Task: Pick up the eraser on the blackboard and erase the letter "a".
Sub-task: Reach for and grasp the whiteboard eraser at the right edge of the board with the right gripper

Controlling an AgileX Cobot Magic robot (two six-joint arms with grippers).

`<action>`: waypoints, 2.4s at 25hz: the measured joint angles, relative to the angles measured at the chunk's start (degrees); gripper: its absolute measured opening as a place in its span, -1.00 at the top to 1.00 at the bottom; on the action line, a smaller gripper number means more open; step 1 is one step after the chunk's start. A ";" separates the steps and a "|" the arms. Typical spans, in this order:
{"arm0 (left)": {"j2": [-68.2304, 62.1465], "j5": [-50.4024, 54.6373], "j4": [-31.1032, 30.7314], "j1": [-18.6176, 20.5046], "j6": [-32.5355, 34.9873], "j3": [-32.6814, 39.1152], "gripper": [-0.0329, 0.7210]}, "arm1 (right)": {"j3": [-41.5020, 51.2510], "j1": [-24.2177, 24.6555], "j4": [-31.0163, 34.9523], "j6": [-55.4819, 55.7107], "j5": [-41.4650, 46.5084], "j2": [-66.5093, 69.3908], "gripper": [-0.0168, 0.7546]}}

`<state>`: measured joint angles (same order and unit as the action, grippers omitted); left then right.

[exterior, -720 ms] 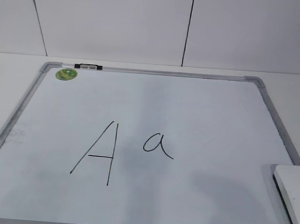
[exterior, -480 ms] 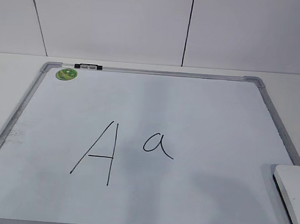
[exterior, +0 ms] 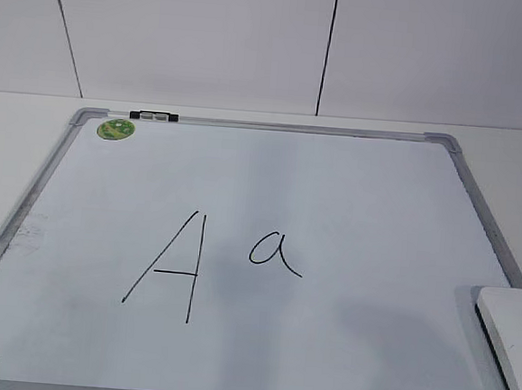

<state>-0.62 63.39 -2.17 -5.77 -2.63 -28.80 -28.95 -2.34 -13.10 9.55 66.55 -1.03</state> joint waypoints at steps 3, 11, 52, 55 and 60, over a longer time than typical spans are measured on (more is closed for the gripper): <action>0.00 0.00 0.00 0.00 0.00 0.00 0.26 | 0.00 0.00 -1.55 0.00 0.00 0.00 -0.49; 0.00 0.00 0.00 0.00 0.00 0.00 0.26 | 0.00 0.00 -2.04 0.00 -0.96 0.00 -0.49; 0.00 0.00 0.00 0.00 0.00 0.00 0.26 | -17.73 -4.20 15.34 -17.17 -13.97 42.47 -0.48; 0.00 0.00 0.00 0.00 0.00 0.00 0.26 | -17.94 -4.20 16.95 -17.17 -12.91 46.32 -0.48; 0.00 0.00 0.00 0.00 0.00 0.00 0.26 | -17.94 -4.30 18.93 -17.04 -10.96 51.91 -0.48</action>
<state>-0.62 63.39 -2.17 -5.77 -2.63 -28.80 -46.88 -6.64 5.83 -7.49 55.59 50.89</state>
